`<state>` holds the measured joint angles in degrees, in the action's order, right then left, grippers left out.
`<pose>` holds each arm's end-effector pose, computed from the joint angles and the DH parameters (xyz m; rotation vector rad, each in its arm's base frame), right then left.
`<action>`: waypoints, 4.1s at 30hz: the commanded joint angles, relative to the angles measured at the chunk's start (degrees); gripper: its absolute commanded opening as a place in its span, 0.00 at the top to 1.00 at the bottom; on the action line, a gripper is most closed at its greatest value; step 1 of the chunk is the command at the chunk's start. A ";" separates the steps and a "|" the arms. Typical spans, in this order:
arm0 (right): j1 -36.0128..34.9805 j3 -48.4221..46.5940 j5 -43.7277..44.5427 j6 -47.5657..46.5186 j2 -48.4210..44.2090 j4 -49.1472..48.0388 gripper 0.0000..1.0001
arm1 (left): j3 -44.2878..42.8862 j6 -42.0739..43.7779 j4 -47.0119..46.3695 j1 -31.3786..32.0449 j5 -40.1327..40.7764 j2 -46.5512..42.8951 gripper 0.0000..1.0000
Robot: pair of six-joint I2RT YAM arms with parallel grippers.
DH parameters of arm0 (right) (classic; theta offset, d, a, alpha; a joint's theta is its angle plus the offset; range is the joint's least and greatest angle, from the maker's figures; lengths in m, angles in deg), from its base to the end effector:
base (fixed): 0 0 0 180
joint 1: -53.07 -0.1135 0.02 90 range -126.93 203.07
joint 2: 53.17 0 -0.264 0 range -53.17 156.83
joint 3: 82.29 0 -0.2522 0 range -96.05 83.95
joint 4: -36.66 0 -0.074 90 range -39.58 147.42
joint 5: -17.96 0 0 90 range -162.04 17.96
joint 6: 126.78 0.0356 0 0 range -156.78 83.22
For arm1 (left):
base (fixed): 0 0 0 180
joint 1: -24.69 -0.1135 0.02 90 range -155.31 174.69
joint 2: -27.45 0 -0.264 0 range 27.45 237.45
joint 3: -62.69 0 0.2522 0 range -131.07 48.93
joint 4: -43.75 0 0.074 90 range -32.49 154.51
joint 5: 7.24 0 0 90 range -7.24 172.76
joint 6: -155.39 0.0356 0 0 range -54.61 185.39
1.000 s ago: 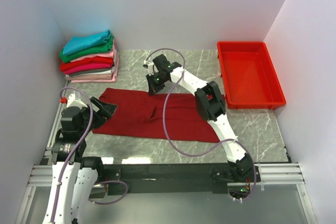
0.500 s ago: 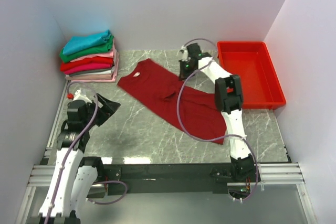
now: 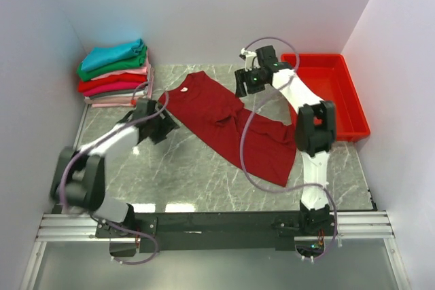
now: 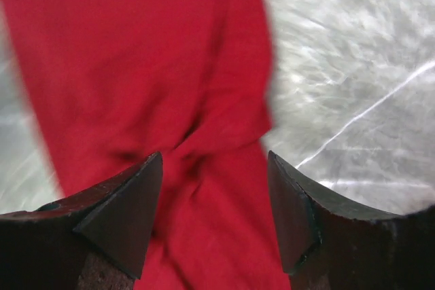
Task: Fold and stack the t-shirts
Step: Fold the tshirt
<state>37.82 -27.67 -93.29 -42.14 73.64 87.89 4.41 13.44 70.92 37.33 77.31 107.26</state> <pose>0.4745 0.1427 0.2334 -0.5968 2.4057 0.5344 0.2726 -0.0646 0.1986 -0.8031 2.3825 -0.6073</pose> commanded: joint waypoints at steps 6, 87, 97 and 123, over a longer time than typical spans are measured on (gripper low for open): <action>-0.31 15.71 -15.73 -11.76 -23.78 -3.46 0.30 | -22.01 -3.78 4.78 3.35 15.82 25.01 0.32; 0.32 72.22 -13.64 -81.69 -68.87 17.89 0.33 | 4.69 21.27 -2.42 16.06 -24.63 -38.60 0.21; 14.72 73.64 -11.09 -108.01 -57.55 28.02 0.35 | 5.23 28.46 -8.92 61.15 9.74 -12.35 0.28; 14.98 72.33 -11.26 -111.79 -52.19 27.21 0.37 | -5.68 30.24 -4.18 69.27 21.71 19.59 0.49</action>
<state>52.38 46.04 -103.41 -150.23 20.94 113.38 -1.82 46.21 63.84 106.03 97.79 124.35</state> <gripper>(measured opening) 0.627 0.524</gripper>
